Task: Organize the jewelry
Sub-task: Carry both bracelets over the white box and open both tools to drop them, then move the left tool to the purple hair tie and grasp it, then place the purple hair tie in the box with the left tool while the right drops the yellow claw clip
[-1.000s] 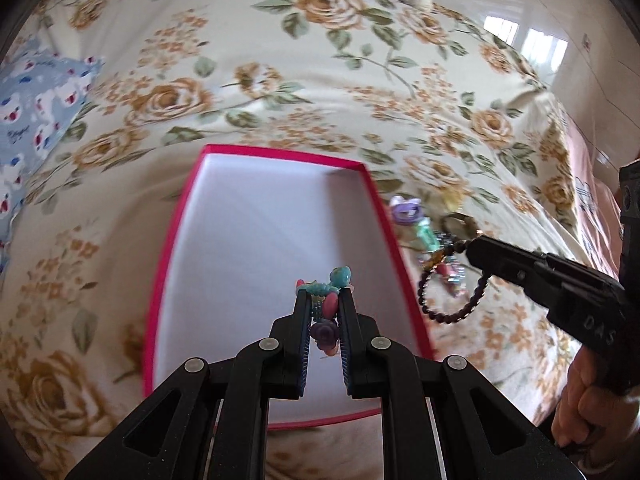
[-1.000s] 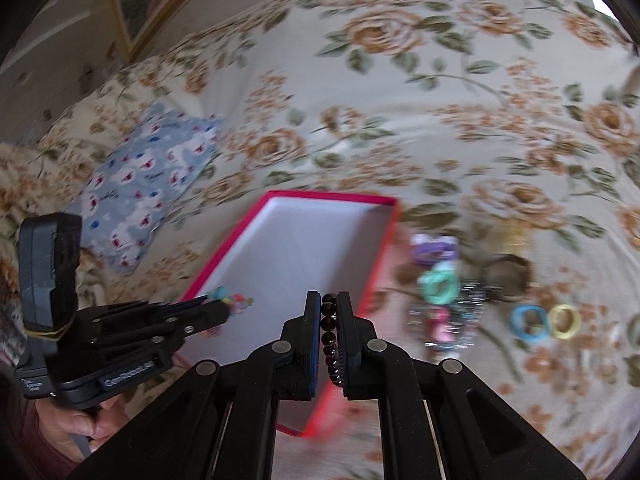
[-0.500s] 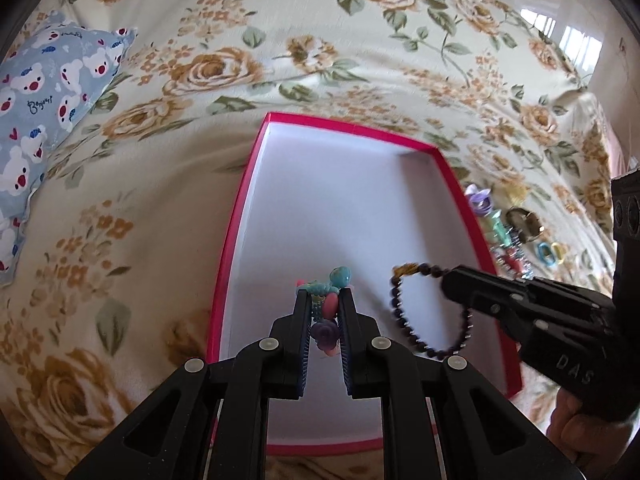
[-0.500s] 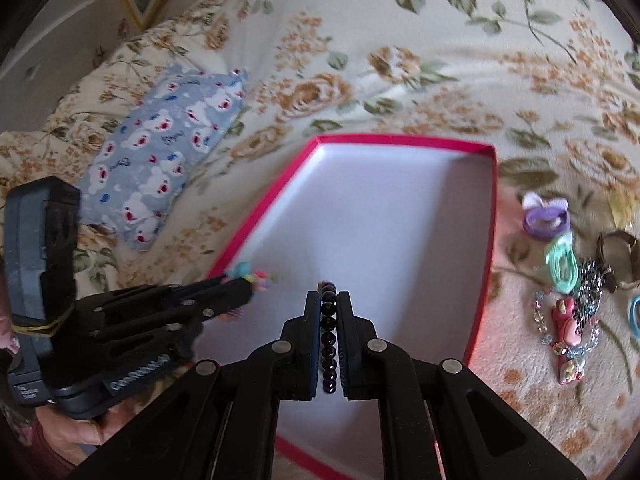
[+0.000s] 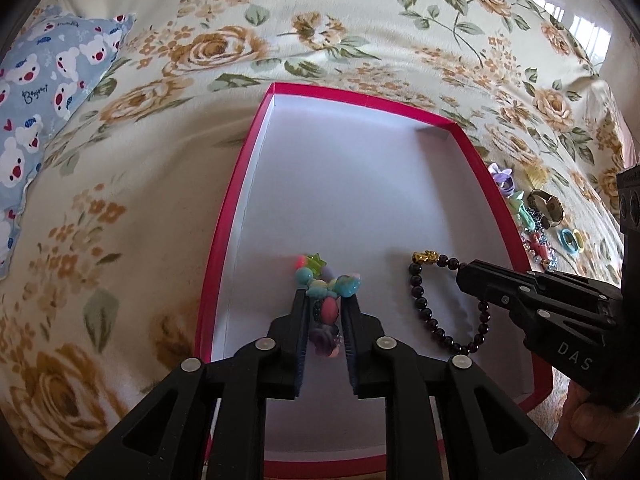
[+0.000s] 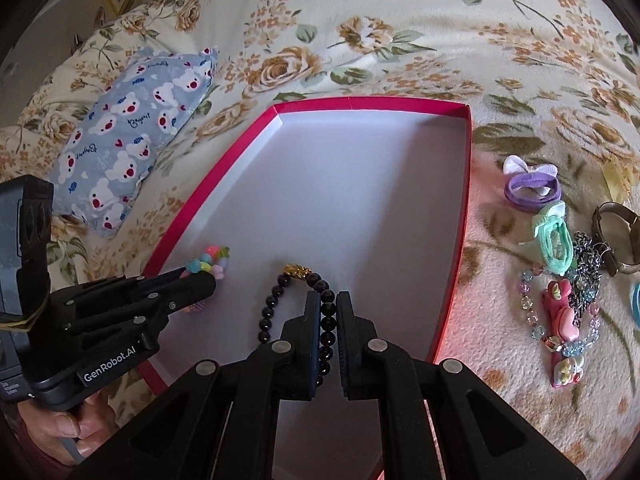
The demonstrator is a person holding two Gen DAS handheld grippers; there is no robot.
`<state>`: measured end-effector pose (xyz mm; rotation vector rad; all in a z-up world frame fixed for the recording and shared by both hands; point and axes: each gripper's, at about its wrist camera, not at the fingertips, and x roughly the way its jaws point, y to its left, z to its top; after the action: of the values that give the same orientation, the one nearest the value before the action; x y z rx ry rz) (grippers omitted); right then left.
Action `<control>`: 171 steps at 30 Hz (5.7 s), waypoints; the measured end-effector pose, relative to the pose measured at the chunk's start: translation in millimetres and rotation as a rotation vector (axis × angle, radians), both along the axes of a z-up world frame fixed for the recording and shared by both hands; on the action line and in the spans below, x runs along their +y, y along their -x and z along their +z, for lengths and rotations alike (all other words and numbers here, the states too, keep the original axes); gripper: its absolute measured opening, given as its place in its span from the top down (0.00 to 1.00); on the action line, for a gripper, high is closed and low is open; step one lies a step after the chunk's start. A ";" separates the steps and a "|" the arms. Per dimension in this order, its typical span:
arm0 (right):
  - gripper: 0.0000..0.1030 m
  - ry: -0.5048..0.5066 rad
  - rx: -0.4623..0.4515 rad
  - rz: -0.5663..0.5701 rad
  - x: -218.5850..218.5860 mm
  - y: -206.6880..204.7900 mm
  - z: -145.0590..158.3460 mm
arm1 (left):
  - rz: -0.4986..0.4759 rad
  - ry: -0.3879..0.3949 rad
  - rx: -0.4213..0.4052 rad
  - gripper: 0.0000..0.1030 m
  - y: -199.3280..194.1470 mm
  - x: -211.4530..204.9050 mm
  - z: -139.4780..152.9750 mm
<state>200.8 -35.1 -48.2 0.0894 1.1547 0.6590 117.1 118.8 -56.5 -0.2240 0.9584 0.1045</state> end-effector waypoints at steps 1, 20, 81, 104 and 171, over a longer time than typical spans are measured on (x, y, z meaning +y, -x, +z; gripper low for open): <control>0.92 0.002 -0.003 0.002 -0.1 0.0 0.1 | 0.000 -0.001 -0.001 0.84 0.1 -0.2 0.0; 0.59 -0.079 -0.065 -0.073 -41.5 1.9 39.9 | 0.007 -0.012 -0.063 0.38 21.1 -9.4 26.2; 0.69 0.031 -0.032 -0.354 -199.0 -138.6 -6.5 | -0.448 -0.220 0.019 0.43 -197.1 -158.0 -2.2; 0.97 -0.019 -0.093 -0.388 -207.5 -122.9 15.9 | -0.456 -0.107 0.004 0.90 -180.6 -147.6 10.2; 0.92 -0.041 -0.024 -0.031 4.0 -100.4 -5.7 | -0.074 -0.063 0.038 0.87 -113.5 10.6 1.9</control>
<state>301.2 -31.1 -53.8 0.1331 1.1144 0.6551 230.6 129.4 -54.6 -0.1283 0.9983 0.0712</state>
